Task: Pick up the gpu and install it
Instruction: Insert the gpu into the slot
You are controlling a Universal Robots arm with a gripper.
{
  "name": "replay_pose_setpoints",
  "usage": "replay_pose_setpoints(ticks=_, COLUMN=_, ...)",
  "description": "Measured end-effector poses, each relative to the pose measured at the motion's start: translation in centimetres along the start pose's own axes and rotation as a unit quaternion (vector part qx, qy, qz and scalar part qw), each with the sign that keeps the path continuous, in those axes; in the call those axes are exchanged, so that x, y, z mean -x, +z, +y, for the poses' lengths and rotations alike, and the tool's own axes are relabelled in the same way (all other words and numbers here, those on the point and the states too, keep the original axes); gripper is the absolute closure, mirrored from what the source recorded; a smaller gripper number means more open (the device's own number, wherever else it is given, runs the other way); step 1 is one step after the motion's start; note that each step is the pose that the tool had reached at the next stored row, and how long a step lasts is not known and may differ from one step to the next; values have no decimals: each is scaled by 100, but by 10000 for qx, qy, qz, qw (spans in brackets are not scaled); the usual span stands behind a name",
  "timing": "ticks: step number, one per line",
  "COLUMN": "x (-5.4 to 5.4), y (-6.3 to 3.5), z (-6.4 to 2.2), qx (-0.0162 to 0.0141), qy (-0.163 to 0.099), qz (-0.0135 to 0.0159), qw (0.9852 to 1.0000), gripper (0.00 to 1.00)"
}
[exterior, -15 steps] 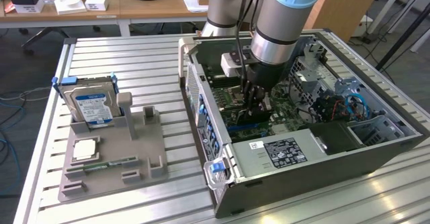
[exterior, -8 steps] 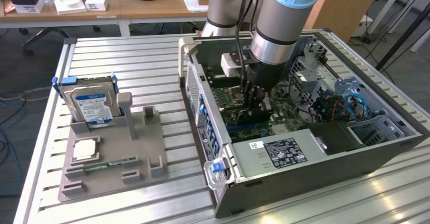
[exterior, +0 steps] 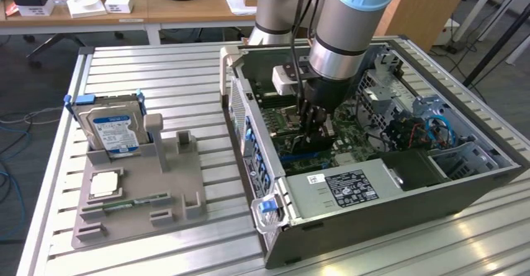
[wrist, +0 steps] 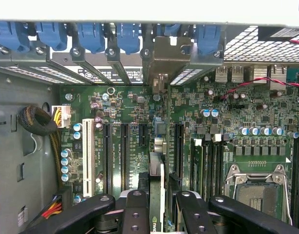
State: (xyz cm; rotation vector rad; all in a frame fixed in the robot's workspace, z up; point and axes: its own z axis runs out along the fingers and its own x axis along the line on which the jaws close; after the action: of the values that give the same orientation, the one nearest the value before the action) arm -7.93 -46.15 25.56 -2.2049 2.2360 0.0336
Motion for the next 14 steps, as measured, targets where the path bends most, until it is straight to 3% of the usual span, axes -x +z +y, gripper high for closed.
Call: replay_pose_setpoints(ticks=14, x=0, y=0, z=0, qx=1, qy=-42, qz=1, qw=10000, gripper=74)
